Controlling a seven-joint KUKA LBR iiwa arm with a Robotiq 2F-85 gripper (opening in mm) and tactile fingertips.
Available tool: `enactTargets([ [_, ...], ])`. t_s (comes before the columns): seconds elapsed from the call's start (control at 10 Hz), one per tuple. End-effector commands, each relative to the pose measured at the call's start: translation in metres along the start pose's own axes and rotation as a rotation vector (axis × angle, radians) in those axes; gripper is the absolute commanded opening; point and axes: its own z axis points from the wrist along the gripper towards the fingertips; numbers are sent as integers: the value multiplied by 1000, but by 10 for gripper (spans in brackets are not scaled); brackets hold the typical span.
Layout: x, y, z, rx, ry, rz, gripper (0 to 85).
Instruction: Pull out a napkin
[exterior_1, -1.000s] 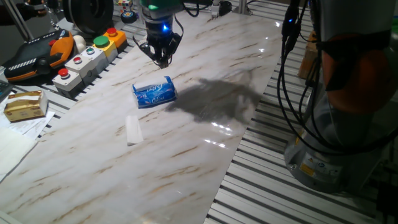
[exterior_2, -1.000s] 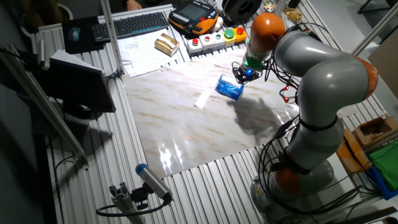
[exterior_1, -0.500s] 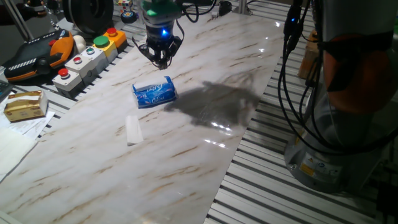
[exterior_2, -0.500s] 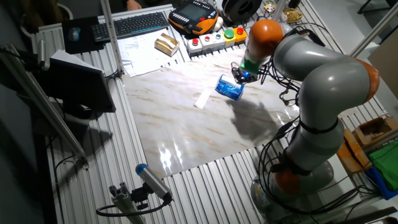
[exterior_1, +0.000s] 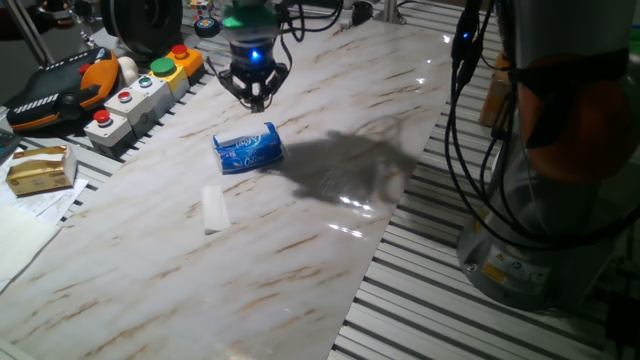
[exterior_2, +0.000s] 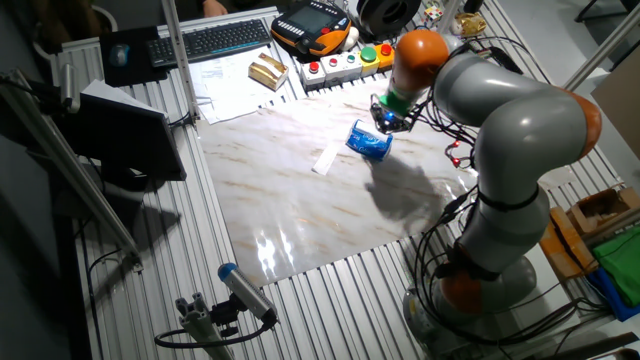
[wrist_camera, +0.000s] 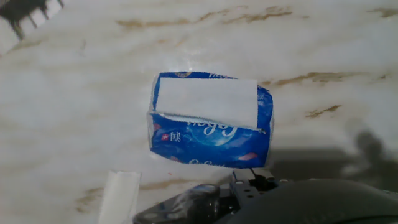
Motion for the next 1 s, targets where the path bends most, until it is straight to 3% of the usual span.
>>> enactTargets([
  [0.0,0,0,0,34,-13,418,7],
  [0.2,-4,0,-3,48,17,487,7],
  [0.4,-11,0,0,31,74,602,7],
  [0.9,-11,-2,2,26,58,715,7],
])
